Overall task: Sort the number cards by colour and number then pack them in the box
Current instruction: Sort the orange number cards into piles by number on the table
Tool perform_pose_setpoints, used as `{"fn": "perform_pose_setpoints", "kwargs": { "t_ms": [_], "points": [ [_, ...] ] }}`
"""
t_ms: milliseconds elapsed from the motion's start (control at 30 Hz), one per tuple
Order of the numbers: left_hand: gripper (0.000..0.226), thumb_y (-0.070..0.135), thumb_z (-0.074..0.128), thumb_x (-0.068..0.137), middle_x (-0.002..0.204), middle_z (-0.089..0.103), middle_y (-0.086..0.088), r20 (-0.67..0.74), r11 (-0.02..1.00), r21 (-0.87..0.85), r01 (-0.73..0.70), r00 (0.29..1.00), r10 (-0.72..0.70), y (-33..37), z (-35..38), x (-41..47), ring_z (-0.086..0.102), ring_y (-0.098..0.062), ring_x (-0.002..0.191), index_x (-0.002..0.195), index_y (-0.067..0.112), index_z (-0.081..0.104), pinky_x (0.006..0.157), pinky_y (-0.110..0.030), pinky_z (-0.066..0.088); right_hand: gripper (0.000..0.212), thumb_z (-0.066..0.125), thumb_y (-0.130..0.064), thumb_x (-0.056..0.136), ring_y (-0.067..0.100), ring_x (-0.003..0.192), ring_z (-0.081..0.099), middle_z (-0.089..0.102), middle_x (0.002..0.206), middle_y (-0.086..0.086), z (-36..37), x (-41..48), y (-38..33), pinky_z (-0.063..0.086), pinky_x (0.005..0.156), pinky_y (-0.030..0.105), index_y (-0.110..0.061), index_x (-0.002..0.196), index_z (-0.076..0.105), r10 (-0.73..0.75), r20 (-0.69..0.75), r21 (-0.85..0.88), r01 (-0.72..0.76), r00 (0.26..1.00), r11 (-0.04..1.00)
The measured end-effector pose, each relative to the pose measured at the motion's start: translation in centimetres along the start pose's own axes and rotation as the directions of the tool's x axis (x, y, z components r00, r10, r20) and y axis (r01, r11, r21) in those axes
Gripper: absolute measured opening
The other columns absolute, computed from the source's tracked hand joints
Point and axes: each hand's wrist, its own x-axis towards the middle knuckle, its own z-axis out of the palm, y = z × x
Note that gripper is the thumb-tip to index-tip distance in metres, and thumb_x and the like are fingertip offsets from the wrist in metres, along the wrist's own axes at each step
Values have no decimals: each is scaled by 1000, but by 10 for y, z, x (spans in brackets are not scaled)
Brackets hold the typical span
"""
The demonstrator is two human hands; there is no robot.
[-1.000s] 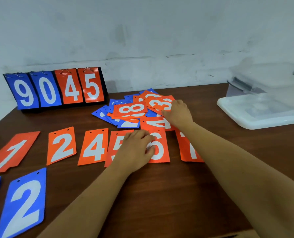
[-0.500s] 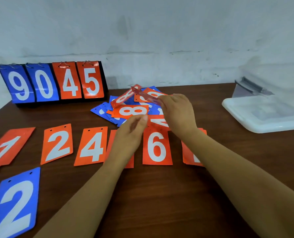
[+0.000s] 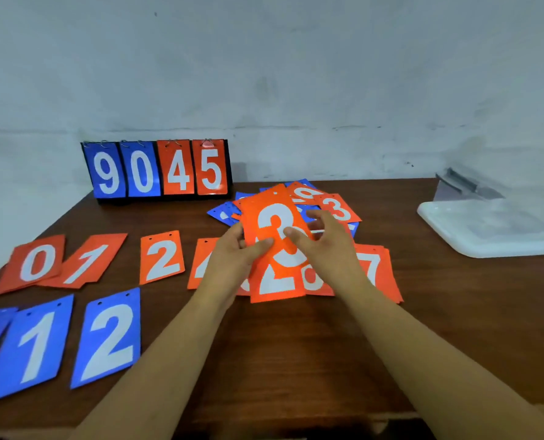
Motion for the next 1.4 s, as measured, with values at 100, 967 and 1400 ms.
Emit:
{"fn": "perform_pose_setpoints", "kwargs": {
  "t_ms": [100, 967, 1400],
  "points": [
    [24, 24, 73, 85, 98, 75, 3, -26, 999, 46, 22, 999, -20, 4, -10, -20, 74, -15, 83, 107, 28, 65, 66, -30, 60, 16, 67, -32, 90, 9, 89, 67, 70, 114, 1, -3, -14, -7, 55, 68, 19, -21, 103, 65, 151, 124, 166, -170, 981, 971],
    [12, 17, 70, 88, 98, 67, 2, -313, 926, 368, 85, 949, 38, 26, -121, -38, 65, -16, 93, 95, 21, 61, 75, -29, 56, 20, 76, -29, 82, 19, 84, 72, 72, 95, 3, 65, -61, -33, 60, 75, 40, -15, 95, 68, 410, 274, 294, -482, 870, 825],
    [30, 16, 65, 91, 120, 65, -12, -315, 654, 736, 173, 943, 105, 11, -96, 37, 60, -25, 113, 119, 6, 64, 94, -35, 48, 10, 56, -27, 97, 15, 99, 59, 59, 109, -5, 26, -37, -4, 51, 87, 36, -22, 105, 61, 434, -46, 268, -407, 900, 873]
  ]
}}
